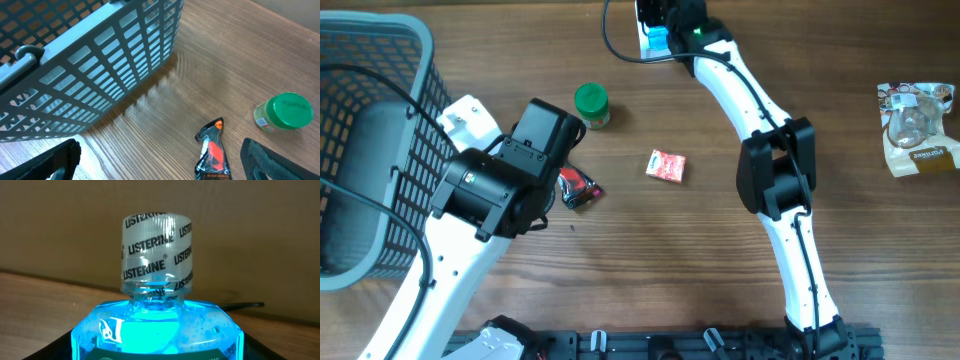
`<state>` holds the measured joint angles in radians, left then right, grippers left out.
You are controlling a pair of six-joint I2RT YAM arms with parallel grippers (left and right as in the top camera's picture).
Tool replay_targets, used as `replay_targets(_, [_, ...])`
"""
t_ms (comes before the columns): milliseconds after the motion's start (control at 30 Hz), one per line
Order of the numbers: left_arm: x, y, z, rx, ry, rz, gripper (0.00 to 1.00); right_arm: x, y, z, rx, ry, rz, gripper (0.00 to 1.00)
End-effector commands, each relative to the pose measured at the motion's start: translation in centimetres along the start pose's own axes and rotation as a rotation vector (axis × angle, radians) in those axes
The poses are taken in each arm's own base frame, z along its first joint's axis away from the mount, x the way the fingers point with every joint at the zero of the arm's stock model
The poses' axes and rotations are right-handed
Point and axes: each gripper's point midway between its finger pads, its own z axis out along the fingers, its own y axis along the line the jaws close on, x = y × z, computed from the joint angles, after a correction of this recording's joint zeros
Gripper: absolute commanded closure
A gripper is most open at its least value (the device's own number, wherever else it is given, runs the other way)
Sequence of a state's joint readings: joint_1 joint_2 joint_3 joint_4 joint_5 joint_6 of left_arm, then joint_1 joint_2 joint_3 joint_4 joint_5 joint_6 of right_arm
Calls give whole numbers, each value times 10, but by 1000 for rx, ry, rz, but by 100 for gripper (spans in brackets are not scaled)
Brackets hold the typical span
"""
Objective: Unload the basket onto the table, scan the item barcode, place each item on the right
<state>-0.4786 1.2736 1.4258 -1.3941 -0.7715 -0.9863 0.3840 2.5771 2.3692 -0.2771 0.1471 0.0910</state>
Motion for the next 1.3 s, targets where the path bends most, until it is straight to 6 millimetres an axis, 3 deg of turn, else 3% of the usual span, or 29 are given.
replay_targets(0, [2,-2,1,-1,8,-15,0,-23,-14,-14,94,-21,-15,77])
replay_targets(167, [2,-2,1,0,9,-16,0,-33,-43,-43,177,45,-26,75])
replay_targets(333, [2,-2,1,1,10,-16,0,-26,-107,-78,272,166,104,74])
replay_targets(467, [3,-4,1,11,13,-21,0,9,-184,-98,386,322,155,73])
replay_targets(600, [1,-11,1,36,12,-42,0,48,-280,-131,529,453,272,75])
replay_targets(700, [-2,-18,0,65,2,-70,0,76,-367,-166,651,499,378,75])
replay_targets(833, [-5,-25,0,93,-3,-95,0,128,-427,-197,741,592,470,75])
replay_targets(967, [-8,-30,-1,112,-13,-115,0,185,-452,-210,754,687,527,76])
replay_targets(1133, [-9,-31,-1,117,-16,-121,0,245,-453,-206,748,754,555,76])
replay_targets(1167, [-9,-31,-1,117,-16,-121,0,252,-452,-206,748,767,556,71])
replay_targets(1233, [-10,-31,-1,117,-17,-121,0,253,-453,-208,748,774,543,49])
replay_targets(1267, [-10,-31,-1,117,-17,-122,0,250,-455,-210,750,772,523,14])
